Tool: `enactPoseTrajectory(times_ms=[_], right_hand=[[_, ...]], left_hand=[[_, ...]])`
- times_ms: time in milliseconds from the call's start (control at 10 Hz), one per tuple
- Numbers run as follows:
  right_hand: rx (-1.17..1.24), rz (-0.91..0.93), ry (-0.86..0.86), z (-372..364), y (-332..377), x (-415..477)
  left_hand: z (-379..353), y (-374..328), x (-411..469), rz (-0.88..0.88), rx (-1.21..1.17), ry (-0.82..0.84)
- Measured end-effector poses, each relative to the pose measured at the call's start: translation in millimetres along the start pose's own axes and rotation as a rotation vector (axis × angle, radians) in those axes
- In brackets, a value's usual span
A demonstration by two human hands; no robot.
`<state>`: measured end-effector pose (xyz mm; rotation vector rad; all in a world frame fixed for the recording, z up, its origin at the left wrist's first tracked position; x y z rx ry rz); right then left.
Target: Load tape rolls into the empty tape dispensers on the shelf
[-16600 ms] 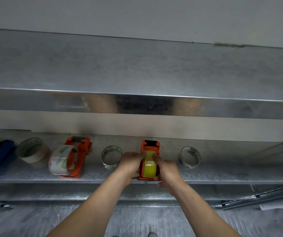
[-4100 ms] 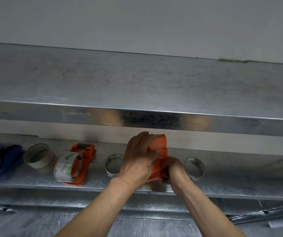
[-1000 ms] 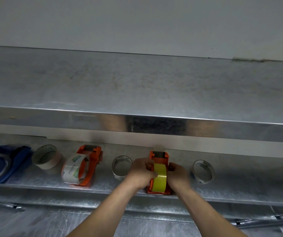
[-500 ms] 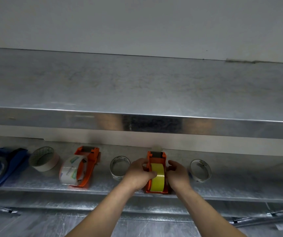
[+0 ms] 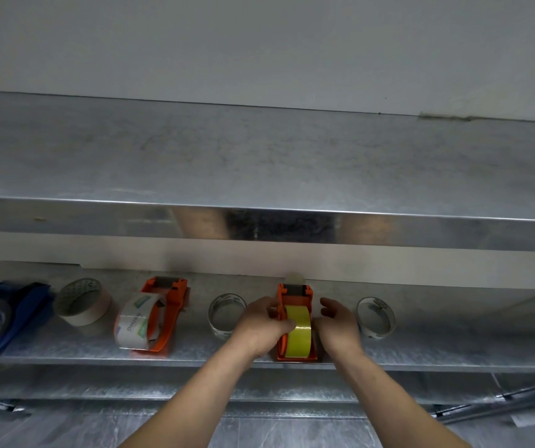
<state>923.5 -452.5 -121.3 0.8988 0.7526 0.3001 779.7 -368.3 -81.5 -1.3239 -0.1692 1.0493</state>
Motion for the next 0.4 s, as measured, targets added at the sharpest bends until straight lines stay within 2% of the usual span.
enactPoseTrajectory(times_ms=[400], right_hand=[[0.111, 0.122, -0.160, 5, 20, -20]], left_hand=[[12, -15, -14, -0.110, 0.017, -0.017]])
Point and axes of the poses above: each hand's wrist, its own x-axis towards the middle knuckle, its own z-axis out of the back of the hand, y = z × x, the point moved 3 cm from there along x, towards the middle knuckle, and after that the axes turned 1 degree about -z, right-handed, at the moved point
